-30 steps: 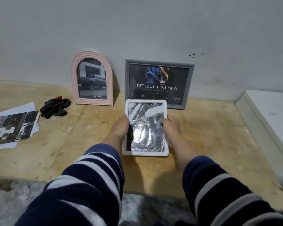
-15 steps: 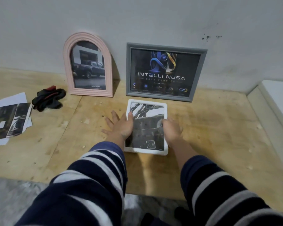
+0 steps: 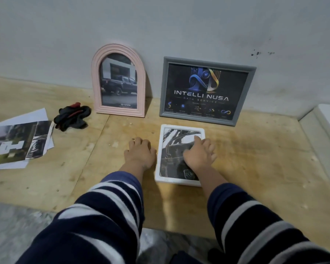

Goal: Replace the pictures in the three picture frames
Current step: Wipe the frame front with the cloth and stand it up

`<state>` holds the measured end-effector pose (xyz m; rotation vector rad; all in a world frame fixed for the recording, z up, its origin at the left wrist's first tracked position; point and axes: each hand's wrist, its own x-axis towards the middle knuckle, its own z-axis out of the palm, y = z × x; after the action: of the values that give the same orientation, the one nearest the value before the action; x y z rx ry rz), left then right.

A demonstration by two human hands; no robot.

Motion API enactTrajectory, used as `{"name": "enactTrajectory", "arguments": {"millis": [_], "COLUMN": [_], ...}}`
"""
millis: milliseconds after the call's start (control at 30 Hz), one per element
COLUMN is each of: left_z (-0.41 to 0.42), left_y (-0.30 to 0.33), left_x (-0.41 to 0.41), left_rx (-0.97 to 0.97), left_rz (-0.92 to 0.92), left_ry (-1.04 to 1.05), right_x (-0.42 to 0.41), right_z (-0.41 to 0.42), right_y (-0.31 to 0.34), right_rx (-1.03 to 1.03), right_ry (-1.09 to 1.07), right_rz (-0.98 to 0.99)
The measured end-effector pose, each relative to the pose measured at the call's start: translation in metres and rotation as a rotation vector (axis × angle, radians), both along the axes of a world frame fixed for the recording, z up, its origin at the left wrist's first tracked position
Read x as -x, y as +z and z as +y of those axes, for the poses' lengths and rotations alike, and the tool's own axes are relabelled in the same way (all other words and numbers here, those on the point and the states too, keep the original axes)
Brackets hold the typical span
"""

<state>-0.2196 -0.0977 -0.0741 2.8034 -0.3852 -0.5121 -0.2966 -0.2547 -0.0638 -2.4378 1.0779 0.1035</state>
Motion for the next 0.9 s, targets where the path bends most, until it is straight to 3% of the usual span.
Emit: {"name": "enactTrajectory", "arguments": {"millis": [333,433,700,900], "left_z": [0.149,0.172,0.218,0.221], "left_y": [0.003,-0.01,-0.047,-0.057], "left_x": [-0.04,-0.048,-0.067,-0.07], "left_rx": [-0.047,-0.044,-0.033,-0.013], "left_rz": [-0.12,-0.184,-0.336,-0.381], "left_ry": [0.271,0.248,0.113,0.144], "right_x": [-0.078,-0.096,-0.187,-0.253], "right_z": [0.129,0.152,0.229,0.274], "right_y": [-0.001,-0.004,-0.01,-0.011], "right_rx": [-0.021,-0.039,-0.127,0.015], "right_ry": [0.472,0.547,0.605,0.584], "right_rz": [0.006,-0.001,-0.061,-0.108]}}
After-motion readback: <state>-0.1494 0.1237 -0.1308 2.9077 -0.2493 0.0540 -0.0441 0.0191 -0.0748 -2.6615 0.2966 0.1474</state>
